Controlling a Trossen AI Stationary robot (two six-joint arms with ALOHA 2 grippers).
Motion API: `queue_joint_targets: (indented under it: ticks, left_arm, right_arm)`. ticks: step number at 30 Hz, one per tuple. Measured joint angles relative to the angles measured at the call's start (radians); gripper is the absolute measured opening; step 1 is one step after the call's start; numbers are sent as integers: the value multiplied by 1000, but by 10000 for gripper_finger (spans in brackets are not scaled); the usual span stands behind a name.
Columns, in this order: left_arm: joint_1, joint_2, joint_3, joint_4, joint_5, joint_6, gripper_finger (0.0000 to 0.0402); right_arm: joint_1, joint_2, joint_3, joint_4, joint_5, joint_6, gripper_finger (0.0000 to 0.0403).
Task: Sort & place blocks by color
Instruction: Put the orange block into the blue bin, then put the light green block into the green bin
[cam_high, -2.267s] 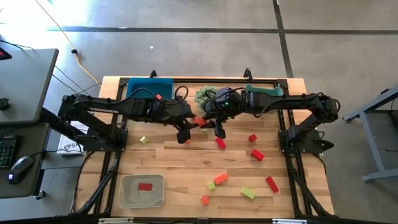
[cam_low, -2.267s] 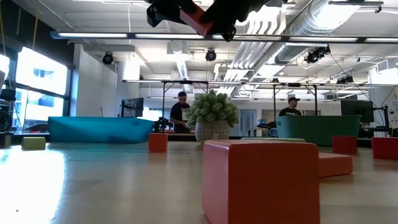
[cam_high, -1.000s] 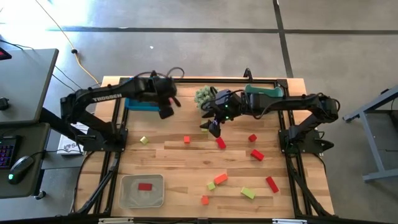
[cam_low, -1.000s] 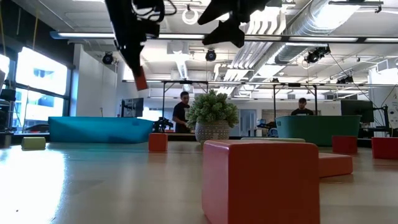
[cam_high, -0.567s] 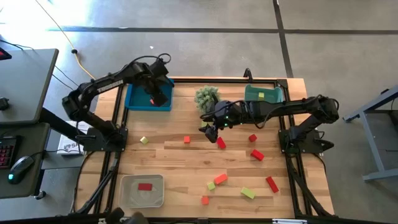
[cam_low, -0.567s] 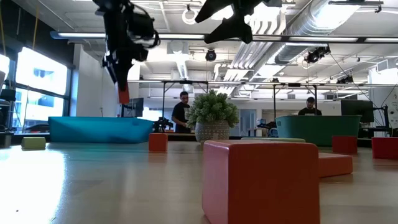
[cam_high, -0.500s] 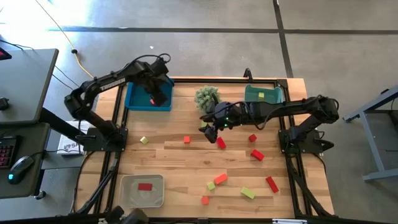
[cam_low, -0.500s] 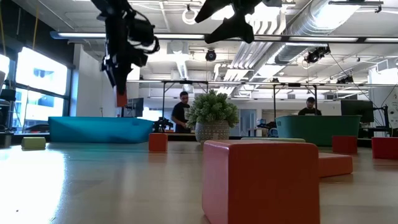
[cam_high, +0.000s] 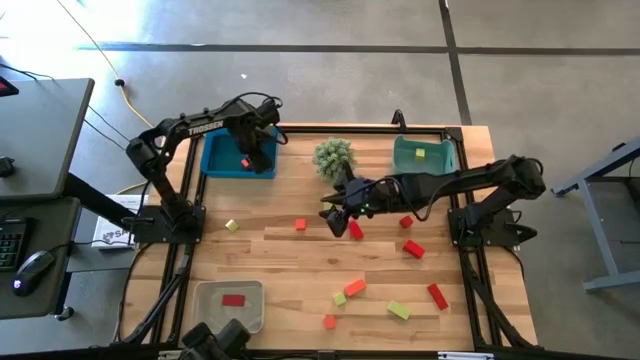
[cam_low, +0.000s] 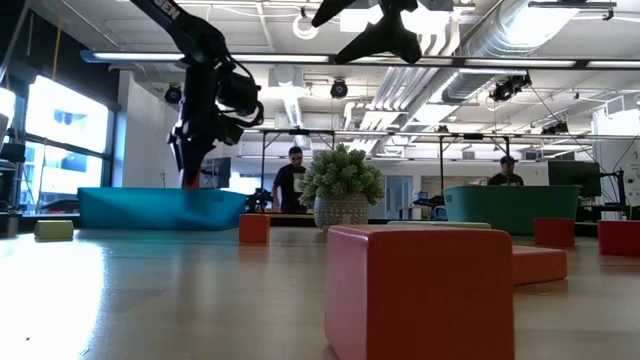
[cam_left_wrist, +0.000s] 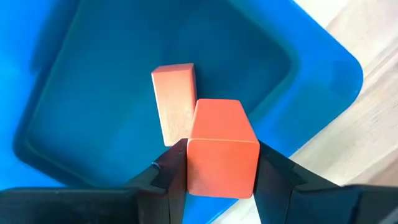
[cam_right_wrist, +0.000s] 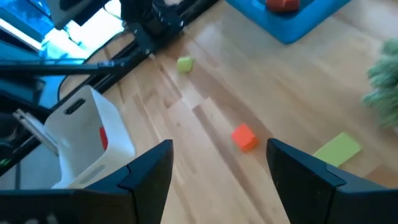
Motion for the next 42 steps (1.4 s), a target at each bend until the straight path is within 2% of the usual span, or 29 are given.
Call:
queue_joint_targets:
  ticks: [6,18,25,34,42]
  left_arm:
    - [1,0,0,19,-5,7,134]
    - [0,0,0,20,-13,7,211]
    - [-15,-14,0,20,-10,7,211]
    - [-73,-84,0,28,-10,4,212]
    - [-169,-180,0,26,39,-101,213]
  right_arm:
    - [47,35,-1,0,-27,8,245]
    - [142,141,-1,28,-74,81,245]
    - [212,149,-1,-32,-112,218,245]
    - [338,149,-1,-200,-132,451,245]
    - [452,149,0,-338,-147,614,245]
